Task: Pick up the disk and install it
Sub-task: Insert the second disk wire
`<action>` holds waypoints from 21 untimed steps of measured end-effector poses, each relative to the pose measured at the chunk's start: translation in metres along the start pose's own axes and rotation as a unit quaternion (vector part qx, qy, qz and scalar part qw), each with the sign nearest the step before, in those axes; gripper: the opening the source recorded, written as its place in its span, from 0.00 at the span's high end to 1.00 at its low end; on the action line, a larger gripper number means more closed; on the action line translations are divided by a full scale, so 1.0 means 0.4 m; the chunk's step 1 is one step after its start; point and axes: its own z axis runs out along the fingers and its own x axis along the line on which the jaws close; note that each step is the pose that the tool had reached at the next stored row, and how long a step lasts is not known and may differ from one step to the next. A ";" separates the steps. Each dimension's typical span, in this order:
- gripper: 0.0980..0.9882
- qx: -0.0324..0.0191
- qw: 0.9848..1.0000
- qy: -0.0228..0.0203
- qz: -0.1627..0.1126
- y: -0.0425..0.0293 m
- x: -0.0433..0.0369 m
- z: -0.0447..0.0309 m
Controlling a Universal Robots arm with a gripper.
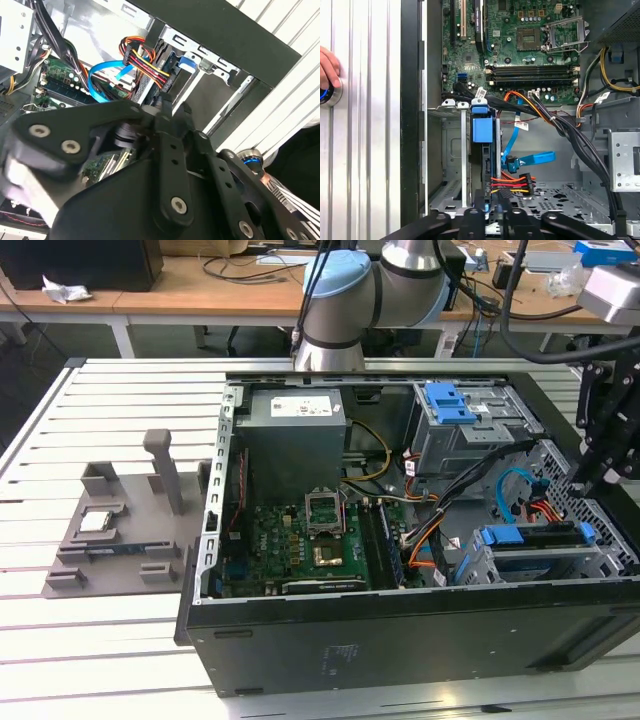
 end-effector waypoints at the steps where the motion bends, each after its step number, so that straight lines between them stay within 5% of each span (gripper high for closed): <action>1: 0.78 0.000 1.000 0.000 0.000 0.000 0.000 0.000; 2: 0.70 0.000 1.000 0.000 0.000 0.000 0.000 0.000; 5: 0.70 0.000 1.000 0.000 0.000 0.008 -0.002 0.001; 13: 0.70 0.001 1.000 -0.001 -0.012 0.067 -0.030 0.027; 17: 0.70 0.002 1.000 -0.001 -0.014 0.069 -0.032 0.018; 21: 0.70 0.003 1.000 0.000 -0.016 0.073 -0.033 0.030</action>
